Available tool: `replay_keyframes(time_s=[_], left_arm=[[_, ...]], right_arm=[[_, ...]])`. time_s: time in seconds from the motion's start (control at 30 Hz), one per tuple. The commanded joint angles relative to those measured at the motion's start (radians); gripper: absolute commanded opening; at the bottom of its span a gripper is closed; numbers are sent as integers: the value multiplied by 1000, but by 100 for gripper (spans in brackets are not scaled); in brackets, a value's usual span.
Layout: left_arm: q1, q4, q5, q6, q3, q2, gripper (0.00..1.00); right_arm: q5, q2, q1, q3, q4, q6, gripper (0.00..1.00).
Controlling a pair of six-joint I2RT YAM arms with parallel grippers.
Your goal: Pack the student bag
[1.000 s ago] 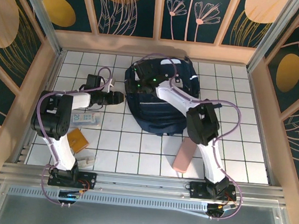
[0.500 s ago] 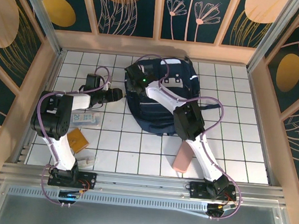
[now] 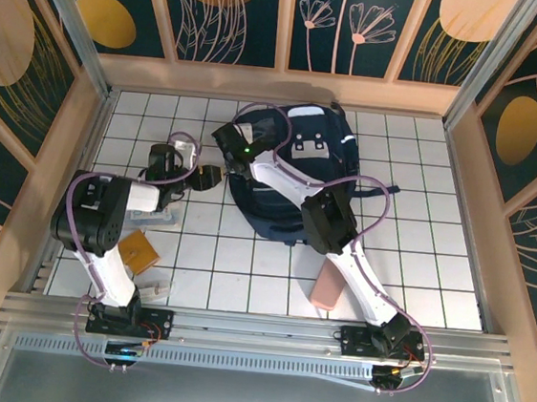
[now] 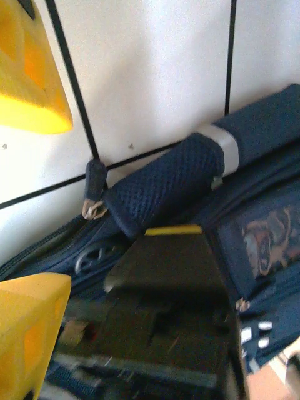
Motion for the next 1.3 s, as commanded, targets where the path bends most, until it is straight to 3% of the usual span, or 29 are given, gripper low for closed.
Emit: replay_keyframes(time_s=[0.0, 0.13, 0.27, 0.37, 0.53, 0.6, 0.73, 0.9, 1.0, 1.27], left_arm=[[4, 205, 109, 99, -69, -59, 61], [-7, 284, 231, 163, -96, -54, 60], [-50, 252, 276, 283, -96, -48, 59], [-81, 254, 142, 297, -111, -59, 58], [-99, 331, 37, 290, -151, -58, 57], [-143, 409, -56, 249, -199, -92, 56], [-234, 490, -104, 239, -253, -71, 57], [-239, 681, -153, 145, -251, 68, 57], [-239, 767, -219, 164, -260, 100, 57], [-239, 690, -200, 233, -220, 134, 56]], right_arm=[[-45, -28, -24, 19, -108, 14, 0], [-232, -113, -66, 74, -105, -15, 0], [-354, -263, -105, -93, -24, -115, 0], [-422, -340, -126, -192, 26, -179, 0], [-508, -362, -161, -186, -3, -250, 0], [-537, -371, -177, -174, -2, -266, 0], [-582, -363, -204, -107, -54, -307, 0], [-629, -417, -233, -174, -36, -346, 0], [-682, -447, -244, -203, -37, -398, 0], [-840, -515, -262, -273, -65, -573, 0]])
